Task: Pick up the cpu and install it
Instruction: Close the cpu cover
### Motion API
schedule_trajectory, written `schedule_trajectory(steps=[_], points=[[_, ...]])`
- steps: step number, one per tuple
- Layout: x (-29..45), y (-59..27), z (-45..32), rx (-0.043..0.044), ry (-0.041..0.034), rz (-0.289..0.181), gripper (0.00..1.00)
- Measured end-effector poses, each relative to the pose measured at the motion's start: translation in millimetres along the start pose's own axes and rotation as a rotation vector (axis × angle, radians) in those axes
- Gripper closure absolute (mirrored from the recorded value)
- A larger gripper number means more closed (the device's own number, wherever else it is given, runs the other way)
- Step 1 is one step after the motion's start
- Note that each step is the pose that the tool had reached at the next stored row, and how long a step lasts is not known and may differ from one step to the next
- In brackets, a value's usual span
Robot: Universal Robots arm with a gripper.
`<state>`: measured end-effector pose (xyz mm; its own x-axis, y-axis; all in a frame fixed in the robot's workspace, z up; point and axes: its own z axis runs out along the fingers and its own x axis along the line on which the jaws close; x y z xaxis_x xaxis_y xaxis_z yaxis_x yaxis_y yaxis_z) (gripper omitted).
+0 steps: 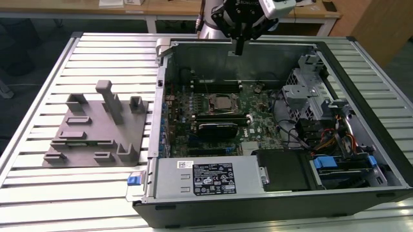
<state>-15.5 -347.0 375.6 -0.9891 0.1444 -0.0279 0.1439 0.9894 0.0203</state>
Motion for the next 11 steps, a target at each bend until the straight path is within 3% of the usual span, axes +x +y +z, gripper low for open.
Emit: schedule_trajectory(steps=[6, 11], points=[[0.1, -0.1, 2.5, 0.0000, 0.0000, 0.000, 0.89], [0.2, -0.2, 9.1, 0.0000, 0.0000, 0.000, 0.89]])
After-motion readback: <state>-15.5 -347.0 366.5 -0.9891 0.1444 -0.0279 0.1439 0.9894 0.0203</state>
